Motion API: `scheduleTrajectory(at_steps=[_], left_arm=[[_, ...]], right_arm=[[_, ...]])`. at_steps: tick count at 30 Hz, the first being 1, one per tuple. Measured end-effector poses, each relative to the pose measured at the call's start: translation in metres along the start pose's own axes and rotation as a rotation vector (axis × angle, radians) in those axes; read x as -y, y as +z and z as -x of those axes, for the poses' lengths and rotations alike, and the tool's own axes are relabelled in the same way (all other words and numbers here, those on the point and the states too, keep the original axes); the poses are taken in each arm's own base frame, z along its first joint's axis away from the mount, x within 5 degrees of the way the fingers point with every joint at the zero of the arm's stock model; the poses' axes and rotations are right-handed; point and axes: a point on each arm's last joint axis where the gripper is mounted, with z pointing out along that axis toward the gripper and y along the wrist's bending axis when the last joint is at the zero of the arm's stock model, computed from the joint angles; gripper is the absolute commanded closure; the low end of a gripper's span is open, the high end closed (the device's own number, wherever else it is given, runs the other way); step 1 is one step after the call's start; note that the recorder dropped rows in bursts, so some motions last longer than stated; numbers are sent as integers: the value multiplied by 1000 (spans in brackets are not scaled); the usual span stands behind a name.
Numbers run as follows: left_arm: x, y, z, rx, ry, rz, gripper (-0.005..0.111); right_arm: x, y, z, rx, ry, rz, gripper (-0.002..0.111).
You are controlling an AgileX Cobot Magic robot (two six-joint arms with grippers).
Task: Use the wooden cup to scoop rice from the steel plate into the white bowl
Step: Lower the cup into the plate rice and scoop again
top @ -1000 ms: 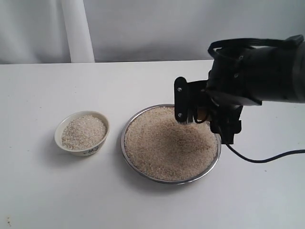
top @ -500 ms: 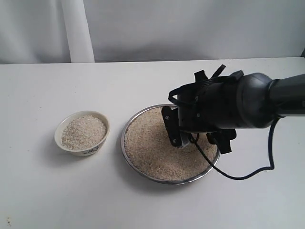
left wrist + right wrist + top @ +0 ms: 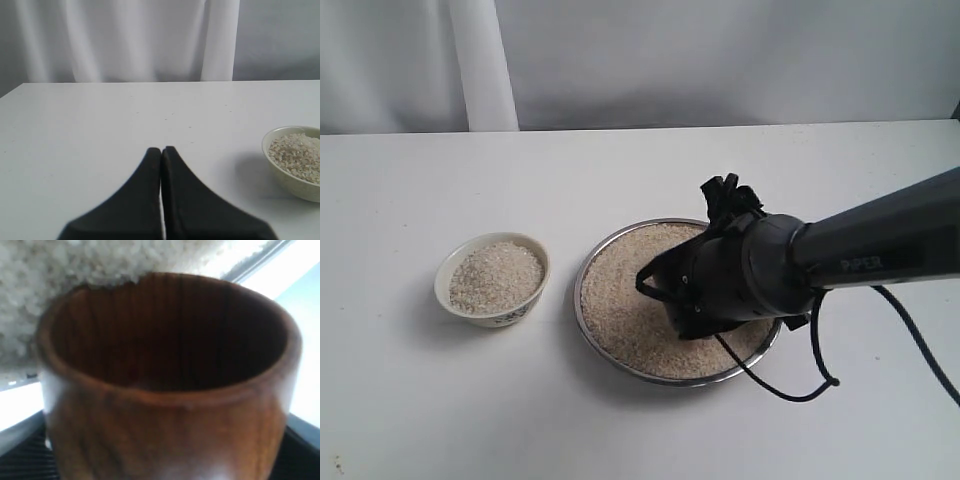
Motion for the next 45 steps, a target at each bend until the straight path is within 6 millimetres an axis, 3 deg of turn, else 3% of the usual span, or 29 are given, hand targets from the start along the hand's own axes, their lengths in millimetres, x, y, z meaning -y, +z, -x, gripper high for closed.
scheduleTrajectory(at_steps=[20, 45], left_arm=[[0, 0, 0, 0, 0, 0, 107], [0, 0, 0, 0, 0, 0, 107]], right_arm=[[1, -7, 19, 163, 46, -18, 108], [2, -15, 35, 381, 231, 26, 108]])
